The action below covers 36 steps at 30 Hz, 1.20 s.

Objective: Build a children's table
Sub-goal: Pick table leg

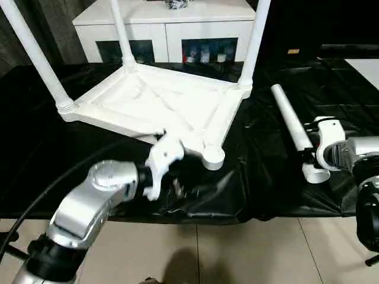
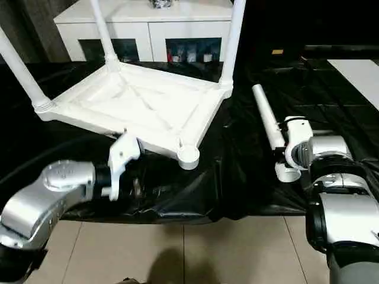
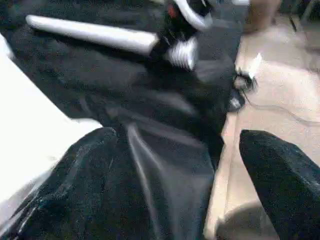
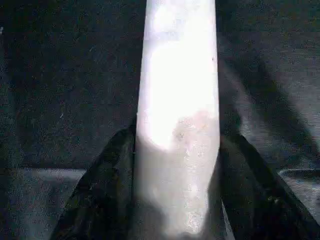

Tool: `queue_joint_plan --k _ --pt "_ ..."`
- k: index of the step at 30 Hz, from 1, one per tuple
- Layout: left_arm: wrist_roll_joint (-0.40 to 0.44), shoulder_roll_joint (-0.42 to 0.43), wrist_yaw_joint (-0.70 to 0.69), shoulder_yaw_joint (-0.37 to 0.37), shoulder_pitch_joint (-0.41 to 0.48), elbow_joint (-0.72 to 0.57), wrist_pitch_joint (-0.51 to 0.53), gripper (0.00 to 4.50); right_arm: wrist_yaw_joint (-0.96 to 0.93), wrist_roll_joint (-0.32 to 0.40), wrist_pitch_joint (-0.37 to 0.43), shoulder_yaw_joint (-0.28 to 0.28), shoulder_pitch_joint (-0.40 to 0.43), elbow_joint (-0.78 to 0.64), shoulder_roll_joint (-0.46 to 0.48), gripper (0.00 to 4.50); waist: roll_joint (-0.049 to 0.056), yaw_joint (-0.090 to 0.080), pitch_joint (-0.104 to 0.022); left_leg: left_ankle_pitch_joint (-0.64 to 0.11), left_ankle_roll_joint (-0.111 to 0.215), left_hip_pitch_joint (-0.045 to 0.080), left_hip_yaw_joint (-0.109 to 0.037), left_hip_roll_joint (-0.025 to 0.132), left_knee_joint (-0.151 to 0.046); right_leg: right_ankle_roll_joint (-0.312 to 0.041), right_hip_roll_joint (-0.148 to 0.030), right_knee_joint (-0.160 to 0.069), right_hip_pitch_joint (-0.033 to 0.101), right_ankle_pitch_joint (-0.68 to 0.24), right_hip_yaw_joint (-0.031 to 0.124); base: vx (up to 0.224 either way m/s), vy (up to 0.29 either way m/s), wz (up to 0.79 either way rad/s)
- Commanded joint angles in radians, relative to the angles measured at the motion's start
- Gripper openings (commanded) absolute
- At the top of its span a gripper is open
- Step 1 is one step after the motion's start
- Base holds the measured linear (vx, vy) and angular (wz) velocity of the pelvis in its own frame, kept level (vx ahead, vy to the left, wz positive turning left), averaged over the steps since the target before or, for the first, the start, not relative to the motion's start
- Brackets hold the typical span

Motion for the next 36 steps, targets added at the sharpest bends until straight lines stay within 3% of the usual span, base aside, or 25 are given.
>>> queue_joint_plan --k 1,2,3,4,6,7,9,10,11,12,13,14,15,16,19,20,22,25,30,35,36 --pt "-0.002 -0.015 0.05 0.036 -0.02 0.034 -0.002 4.5 -0.034 0.035 -0.022 -0.045 0.007 -0.012 -0.002 2.01 -0.014 -0.003 -0.067 -0.287 -0.017 0.021 -0.002 0.017 -0.059 -0.248 -0.037 -0.079 0.038 -0.272 0.02 0.0 0.0 0.0" --pt "-0.003 -0.042 0.093 0.064 -0.032 0.06 -0.009 4.5 -0.05 0.054 -0.036 -0.069 0.014 -0.033 0.0 1.97 -0.011 -0.004 -0.067 -0.294 -0.015 0.021 0.0 0.014 -0.058 -0.238 -0.037 -0.083 0.039 -0.28 0.02 0.0 0.0 0.0" --pt "-0.017 -0.085 0.151 0.113 -0.054 0.095 -0.03 4.5 -0.078 0.085 -0.11 -0.116 0.037 -0.102 0.008 1.93 -0.004 -0.002 -0.072 -0.285 -0.014 0.022 -0.004 0.014 -0.056 -0.239 -0.039 -0.079 0.041 -0.27 0.019 0.0 0.0 0.0" --pt "-0.018 -0.089 0.157 0.119 -0.056 0.099 -0.033 4.5 -0.081 0.089 -0.12 -0.121 0.04 -0.11 0.009 1.9 -0.009 -0.003 -0.069 -0.28 -0.009 0.018 0.0 0.013 -0.058 -0.229 -0.039 -0.086 0.041 -0.264 0.021 0.0 0.0 0.0" --pt "-0.033 -0.141 0.225 0.181 -0.088 0.14 -0.072 4.5 -0.132 0.136 -0.258 -0.201 0.072 -0.219 0.029 1.89 -0.011 -0.002 -0.075 -0.242 0.006 0.015 -0.002 0.011 -0.054 -0.222 -0.039 -0.082 0.045 -0.232 0.02 0.0 0.0 0.0" --pt "-0.033 -0.141 0.225 0.181 -0.088 0.14 -0.072 4.5 -0.132 0.136 -0.258 -0.201 0.072 -0.219 0.029 1.89 -0.011 -0.002 -0.075 -0.242 0.006 0.015 -0.002 0.011 -0.054 -0.222 -0.039 -0.082 0.045 -0.232 0.02 0.0 0.0 0.0" --pt "-0.053 -0.176 0.264 0.226 -0.124 0.166 -0.085 4.5 -0.091 0.196 -0.326 -0.257 0.099 -0.354 0.066 1.89 -0.003 -0.003 -0.076 -0.22 0.025 0.013 -0.001 0.01 -0.052 -0.225 -0.038 -0.08 0.046 -0.214 0.017 0.0 0.0 0.0" --pt "-0.093 -0.218 0.306 0.274 -0.177 0.191 -0.064 4.5 0.06 0.296 -0.36 -0.278 0.146 -0.56 0.126 1.89 -0.002 -0.005 -0.079 -0.209 0.037 0.011 -0.002 0.009 -0.05 -0.226 -0.037 -0.075 0.051 -0.194 0.017 0.0 0.0 0.0" --pt "-0.117 -0.238 0.322 0.296 -0.203 0.203 -0.042 4.5 0.128 0.34 -0.352 -0.274 0.17 -0.653 0.15 1.89 -0.001 0.001 -0.081 -0.203 0.066 0.013 -0.001 0.011 -0.049 -0.219 -0.037 -0.076 0.051 -0.156 0.018 0.0 0.0 0.0" --pt "-0.138 -0.252 0.331 0.31 -0.225 0.214 -0.018 4.5 0.182 0.38 -0.316 -0.263 0.19 -0.729 0.167 1.89 -0.007 -0.004 -0.081 -0.179 0.082 0.005 -0.002 0.009 -0.051 -0.221 -0.035 -0.072 0.059 -0.123 0.017 0.0 0.0 0.0" --pt "-0.161 -0.268 0.336 0.322 -0.252 0.23 0.002 4.5 0.246 0.437 -0.267 -0.246 0.217 -0.812 0.182 1.89 0.0 -0.002 -0.083 -0.135 0.105 0.003 -0.006 0.01 -0.05 -0.236 -0.034 -0.067 0.059 -0.079 0.014 0.0 0.0 0.0" --pt "-0.182 -0.282 0.339 0.332 -0.277 0.245 0.02 4.5 0.3 0.48 -0.231 -0.223 0.245 -0.88 0.189 1.89 0.002 0.001 -0.084 -0.138 0.122 0.009 -0.007 0.013 -0.048 -0.256 -0.034 -0.066 0.055 -0.074 0.014 0.0 0.0 0.0" --pt "-0.182 -0.282 0.339 0.332 -0.277 0.245 0.02 4.5 0.3 0.48 -0.231 -0.223 0.245 -0.88 0.189 1.89 0.003 0.006 -0.083 -0.142 0.124 0.01 -0.007 0.016 -0.049 -0.266 -0.036 -0.068 0.053 -0.092 0.014 0.0 0.0 0.0" --pt "-0.206 -0.296 0.336 0.341 -0.304 0.262 0.034 4.5 0.351 0.526 -0.195 -0.201 0.272 -0.942 0.197 1.89 0.003 0.005 -0.081 -0.146 0.123 0.009 -0.006 0.013 -0.05 -0.269 -0.033 -0.07 0.054 -0.104 0.014 0.0 0.0 0.0" --pt "-0.268 -0.323 0.32 0.361 -0.352 0.288 0.061 4.5 0.405 0.59 -0.167 -0.159 0.321 -1.02 0.204 1.89 0.005 0.015 -0.08 -0.181 0.094 0.019 -0.003 0.014 -0.052 -0.258 -0.035 -0.082 0.045 -0.177 0.017 0.0 0.0 0.0" --pt "-0.342 -0.355 0.318 0.393 -0.406 0.31 0.09 4.5 0.436 0.615 -0.149 -0.112 0.369 -1.083 0.214 1.89 0.005 0.018 -0.08 -0.189 0.084 0.022 -0.004 0.017 -0.054 -0.256 -0.036 -0.084 0.043 -0.192 0.017 0.0 0.0 0.0" --pt "-0.389 -0.376 0.324 0.42 -0.444 0.324 0.111 4.5 0.463 0.618 -0.123 -0.074 0.409 -1.142 0.223 1.89 0.008 0.027 -0.085 -0.168 0.074 0.021 -0.008 0.021 -0.055 -0.256 -0.039 -0.078 0.044 -0.167 0.017 0.0 0.0 0.0" --pt "-0.415 -0.389 0.33 0.437 -0.469 0.336 0.127 4.5 0.486 0.608 -0.099 -0.038 0.443 -1.19 0.223 1.89 0.003 0.033 -0.08 -0.17 0.072 0.013 -0.01 0.019 -0.058 -0.242 -0.042 -0.078 0.047 -0.169 0.018 0.0 0.0 0.0" --pt "-0.395 -0.384 0.344 0.423 -0.478 0.378 0.14 4.5 0.519 0.602 -0.081 0.052 0.491 -1.255 0.204 1.89 0.003 0.035 -0.079 -0.17 0.063 0.011 -0.01 0.017 -0.059 -0.193 -0.044 -0.088 0.046 -0.229 0.019 0.0 0.0 0.0" --pt "-0.404 -0.384 0.359 0.424 -0.477 0.383 0.15 4.5 0.514 0.594 -0.077 0.059 0.494 -1.266 0.208 1.89 0.002 0.033 -0.079 -0.171 0.057 0.009 -0.012 0.018 -0.061 -0.197 -0.045 -0.087 0.047 -0.223 0.018 0.0 0.0 0.0" --pt "-0.405 -0.384 0.372 0.428 -0.477 0.387 0.15 4.5 0.513 0.589 -0.078 0.06 0.493 -1.268 0.208 1.89 -0.002 0.032 -0.079 -0.168 0.057 0.007 -0.011 0.018 -0.061 -0.195 -0.045 -0.086 0.048 -0.219 0.018 0.0 0.0 0.0"
